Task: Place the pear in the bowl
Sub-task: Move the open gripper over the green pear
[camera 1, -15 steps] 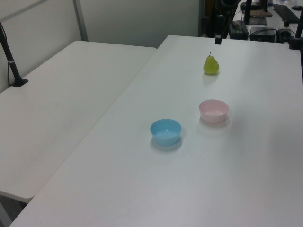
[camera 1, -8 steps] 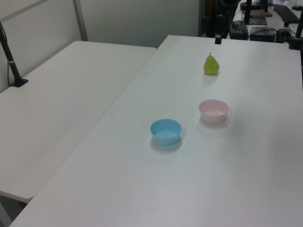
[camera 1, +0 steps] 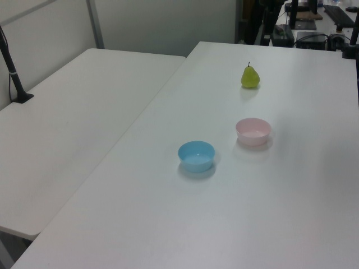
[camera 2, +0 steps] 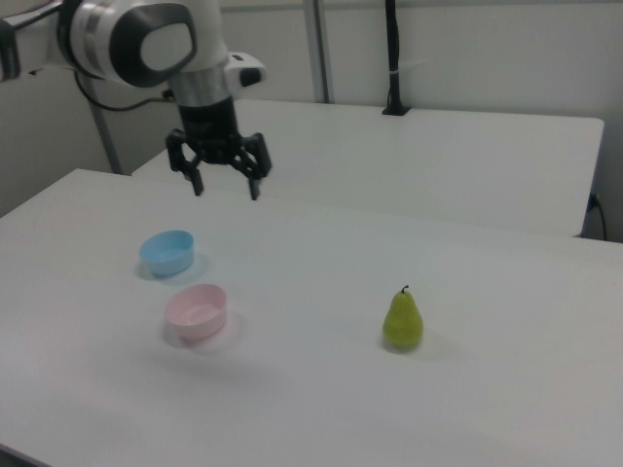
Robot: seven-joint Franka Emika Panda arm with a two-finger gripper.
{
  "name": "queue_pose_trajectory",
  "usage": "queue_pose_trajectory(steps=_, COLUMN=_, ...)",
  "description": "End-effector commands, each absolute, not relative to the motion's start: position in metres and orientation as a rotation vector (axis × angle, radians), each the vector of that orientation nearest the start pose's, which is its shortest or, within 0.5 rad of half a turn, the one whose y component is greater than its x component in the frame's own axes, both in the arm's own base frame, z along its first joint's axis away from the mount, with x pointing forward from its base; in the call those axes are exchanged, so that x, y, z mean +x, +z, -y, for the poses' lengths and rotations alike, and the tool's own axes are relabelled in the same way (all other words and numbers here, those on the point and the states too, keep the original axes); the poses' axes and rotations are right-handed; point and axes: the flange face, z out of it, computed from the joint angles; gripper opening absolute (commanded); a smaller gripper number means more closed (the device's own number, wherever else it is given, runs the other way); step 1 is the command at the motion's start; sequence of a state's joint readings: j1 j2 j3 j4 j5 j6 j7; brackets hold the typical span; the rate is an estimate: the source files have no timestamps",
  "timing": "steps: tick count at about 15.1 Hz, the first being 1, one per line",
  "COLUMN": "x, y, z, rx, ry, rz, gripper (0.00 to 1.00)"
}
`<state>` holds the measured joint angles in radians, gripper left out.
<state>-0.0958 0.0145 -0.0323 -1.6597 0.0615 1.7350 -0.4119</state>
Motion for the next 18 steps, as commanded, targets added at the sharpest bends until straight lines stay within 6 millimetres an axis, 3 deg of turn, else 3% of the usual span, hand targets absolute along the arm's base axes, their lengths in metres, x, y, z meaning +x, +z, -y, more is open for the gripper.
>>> queue_pose_trajectory(steps=1, x=0.584, y=0.583, z=0.113, rx=-3.130, ry=-0.075, rz=0.516, gripper=1.00)
queue_pose_trajectory(steps=3, x=0.594, y=0.577, z=0.143, rx=-3.186, ry=-0.048, rz=0.476, gripper=1.00)
queue_pose_trajectory(steps=6, x=0.604, y=0.549, z=0.177, rx=-3.193, ry=-0.003, rz=0.414, gripper=1.00)
queue_pose_trajectory(steps=8, x=0.614, y=0.535, z=0.199, rx=-3.208, ry=-0.069, rz=0.370, gripper=1.00)
queue_pose_trajectory(steps=10, x=0.626, y=0.517, z=0.207, rx=-3.224, ry=-0.115, rz=0.361, gripper=1.00)
queue_pose_trajectory(steps=13, x=0.632, y=0.485, z=0.246, rx=-3.238, ry=-0.162, rz=0.327, gripper=1.00)
queue_pose_trajectory(steps=18, x=0.649, y=0.425, z=0.259, rx=-3.244, ry=-0.145, rz=0.404, gripper=1.00)
